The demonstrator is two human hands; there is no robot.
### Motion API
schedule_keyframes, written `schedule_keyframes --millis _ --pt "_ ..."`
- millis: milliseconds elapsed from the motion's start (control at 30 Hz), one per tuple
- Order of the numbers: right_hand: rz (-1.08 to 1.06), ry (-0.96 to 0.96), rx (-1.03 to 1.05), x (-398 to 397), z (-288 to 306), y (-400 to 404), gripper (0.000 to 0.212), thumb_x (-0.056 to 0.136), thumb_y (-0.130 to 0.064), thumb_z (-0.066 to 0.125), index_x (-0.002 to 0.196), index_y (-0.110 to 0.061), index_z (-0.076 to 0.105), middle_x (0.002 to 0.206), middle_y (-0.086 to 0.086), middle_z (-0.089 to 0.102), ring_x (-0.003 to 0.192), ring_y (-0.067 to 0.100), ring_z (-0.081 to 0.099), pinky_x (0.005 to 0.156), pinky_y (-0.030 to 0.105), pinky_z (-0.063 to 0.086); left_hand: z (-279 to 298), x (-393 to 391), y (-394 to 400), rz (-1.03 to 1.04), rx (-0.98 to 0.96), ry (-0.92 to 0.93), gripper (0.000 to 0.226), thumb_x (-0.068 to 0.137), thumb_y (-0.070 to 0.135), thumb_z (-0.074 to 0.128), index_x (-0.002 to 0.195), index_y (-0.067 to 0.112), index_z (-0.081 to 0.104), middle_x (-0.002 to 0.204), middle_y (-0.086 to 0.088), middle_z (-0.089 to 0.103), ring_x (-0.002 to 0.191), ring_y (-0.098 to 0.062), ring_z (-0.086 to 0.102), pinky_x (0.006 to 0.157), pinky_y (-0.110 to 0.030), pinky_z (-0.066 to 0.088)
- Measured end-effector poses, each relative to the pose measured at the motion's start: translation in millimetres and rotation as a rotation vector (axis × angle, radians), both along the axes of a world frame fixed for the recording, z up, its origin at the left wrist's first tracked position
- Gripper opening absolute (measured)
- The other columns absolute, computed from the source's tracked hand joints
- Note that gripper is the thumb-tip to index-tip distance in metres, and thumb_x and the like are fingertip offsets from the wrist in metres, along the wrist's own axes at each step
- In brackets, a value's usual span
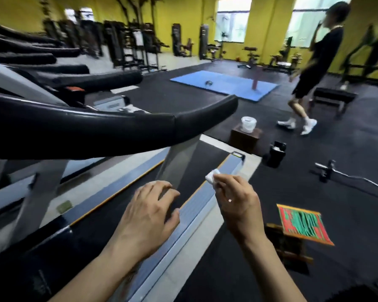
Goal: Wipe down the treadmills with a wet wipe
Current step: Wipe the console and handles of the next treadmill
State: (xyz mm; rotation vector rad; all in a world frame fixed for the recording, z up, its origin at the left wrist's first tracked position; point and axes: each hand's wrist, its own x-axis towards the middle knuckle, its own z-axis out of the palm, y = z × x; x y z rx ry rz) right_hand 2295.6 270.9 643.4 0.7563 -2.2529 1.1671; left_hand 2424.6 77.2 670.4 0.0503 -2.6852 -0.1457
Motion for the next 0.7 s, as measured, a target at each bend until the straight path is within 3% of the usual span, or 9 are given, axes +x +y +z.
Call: schedule_keyframes --millis 100,233,533,700 --pt "0.145 0.007 0.012 -46 13 -25 0.022 0.090 -0.014 0.071 0.106 -0.030 0.069 0.106 -0.014 0.066 0.094 0.013 0.063 0.081 0.037 0.052 12 -25 -6 0.099 -0.002 0.016 0.037 0.089 0.043 0.048 0.114 0.023 0.067 0.119 0.003 0.059 0.113 -0.019 0.056 0.097 -0.036 0.047" --pt "0.276 0.016 0.029 -104 27 -63 0.034 0.084 -0.009 0.072 0.112 -0.028 0.070 0.111 -0.013 0.066 0.098 0.015 0.062 0.086 0.037 0.052 24 -62 -19 0.192 -0.024 0.043 0.035 0.090 0.041 0.050 0.115 0.023 0.067 0.118 0.005 0.058 0.111 -0.019 0.056 0.096 -0.032 0.039" --pt "0.551 0.114 -0.017 -198 71 -133 0.021 0.092 -0.023 0.062 0.111 -0.030 0.070 0.113 -0.012 0.069 0.101 0.015 0.067 0.086 0.038 0.054 64 -130 -40 0.407 -0.024 0.170 0.034 0.091 0.038 0.051 0.115 0.022 0.070 0.122 0.002 0.062 0.122 -0.021 0.055 0.108 -0.035 0.036" --pt "0.695 0.099 -0.005 -225 100 -171 0.024 0.091 -0.017 0.070 0.113 -0.026 0.072 0.112 -0.012 0.069 0.101 0.011 0.067 0.086 0.036 0.055 84 -130 -44 0.537 -0.079 0.166 0.035 0.091 0.038 0.052 0.116 0.021 0.070 0.122 0.002 0.061 0.122 -0.022 0.054 0.108 -0.036 0.036"
